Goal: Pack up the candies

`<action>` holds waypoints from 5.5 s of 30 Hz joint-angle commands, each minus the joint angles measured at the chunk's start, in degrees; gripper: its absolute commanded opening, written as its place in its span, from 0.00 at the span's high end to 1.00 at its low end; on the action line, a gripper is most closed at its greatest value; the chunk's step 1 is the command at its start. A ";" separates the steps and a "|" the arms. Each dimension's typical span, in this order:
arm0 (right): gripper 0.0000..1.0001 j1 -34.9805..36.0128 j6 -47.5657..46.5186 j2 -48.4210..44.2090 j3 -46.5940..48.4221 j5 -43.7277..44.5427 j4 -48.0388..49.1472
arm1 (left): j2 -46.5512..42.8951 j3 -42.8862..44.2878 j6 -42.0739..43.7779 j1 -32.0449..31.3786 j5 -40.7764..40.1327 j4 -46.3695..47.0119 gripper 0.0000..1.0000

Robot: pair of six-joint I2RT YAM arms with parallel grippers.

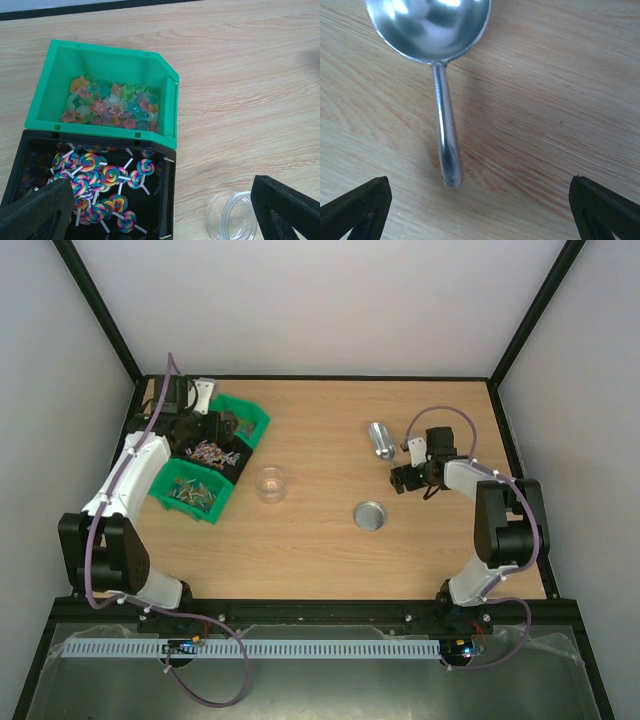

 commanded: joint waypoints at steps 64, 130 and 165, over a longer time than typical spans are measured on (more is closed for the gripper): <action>0.99 32.85 -23.39 -15.93 17.23 3.53 -38.83 | 12.34 6.19 9.63 -21.19 34.87 -19.14 0.26; 0.45 35.96 -15.25 -32.12 12.07 -12.55 -28.61 | 5.40 -8.02 7.94 -14.35 63.92 -17.89 0.98; 0.99 37.61 -11.88 -32.33 9.50 -12.87 -22.28 | 2.58 -9.88 5.17 -14.34 62.73 -15.47 0.97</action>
